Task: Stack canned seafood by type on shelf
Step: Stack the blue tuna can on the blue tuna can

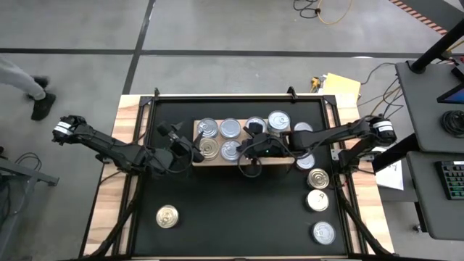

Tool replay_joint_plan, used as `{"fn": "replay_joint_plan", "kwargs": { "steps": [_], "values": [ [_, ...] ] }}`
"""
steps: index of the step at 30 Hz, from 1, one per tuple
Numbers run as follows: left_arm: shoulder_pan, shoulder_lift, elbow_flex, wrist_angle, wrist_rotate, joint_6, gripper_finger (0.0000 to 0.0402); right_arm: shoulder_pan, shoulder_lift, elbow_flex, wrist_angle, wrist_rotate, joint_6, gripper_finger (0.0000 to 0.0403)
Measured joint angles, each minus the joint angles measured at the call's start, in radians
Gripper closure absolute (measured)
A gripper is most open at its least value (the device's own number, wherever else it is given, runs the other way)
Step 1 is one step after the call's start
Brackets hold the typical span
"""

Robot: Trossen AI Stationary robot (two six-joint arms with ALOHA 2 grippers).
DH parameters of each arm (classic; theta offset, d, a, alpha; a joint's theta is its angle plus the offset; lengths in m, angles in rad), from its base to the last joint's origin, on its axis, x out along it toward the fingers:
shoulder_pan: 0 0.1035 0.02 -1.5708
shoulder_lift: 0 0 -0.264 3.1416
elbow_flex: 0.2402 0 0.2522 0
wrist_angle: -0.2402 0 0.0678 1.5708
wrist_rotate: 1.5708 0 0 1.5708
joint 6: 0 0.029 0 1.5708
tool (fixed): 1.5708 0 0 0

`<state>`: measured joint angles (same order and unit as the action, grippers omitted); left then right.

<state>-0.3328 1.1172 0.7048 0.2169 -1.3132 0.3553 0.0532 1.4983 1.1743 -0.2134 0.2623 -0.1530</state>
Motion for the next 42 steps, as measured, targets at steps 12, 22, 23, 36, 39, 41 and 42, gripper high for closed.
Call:
{"fn": "replay_joint_plan", "kwargs": {
  "steps": [12,22,23,36,39,41,42],
  "values": [
    [-0.073,0.000,0.000,0.001,0.073,-0.215,0.0096,0.029,-0.103,-0.001,-0.149,0.002,0.016,0.0394],
    [-0.264,0.000,0.017,-0.009,0.272,-0.416,0.0096,0.174,-0.234,-0.029,-0.172,0.028,0.108,0.0394],
    [-0.286,0.000,0.021,-0.016,0.303,-0.437,0.0096,0.193,-0.242,-0.032,-0.172,0.039,0.116,0.0394],
    [-0.472,0.000,0.088,-0.249,0.481,-0.929,0.0128,0.423,-0.266,-0.068,-0.179,0.044,0.343,0.0394],
    [-0.478,0.001,0.087,-0.284,0.545,-1.052,0.0133,0.476,-0.265,-0.080,-0.185,0.044,0.413,0.0394],
    [-0.478,0.013,0.087,-0.292,0.573,-1.121,0.0134,0.510,-0.264,-0.086,-0.201,0.044,0.461,0.0394],
    [-0.478,0.024,0.087,-0.293,0.585,-1.145,0.0134,0.527,-0.261,-0.090,-0.209,0.044,0.485,0.0394]
  ]
}}
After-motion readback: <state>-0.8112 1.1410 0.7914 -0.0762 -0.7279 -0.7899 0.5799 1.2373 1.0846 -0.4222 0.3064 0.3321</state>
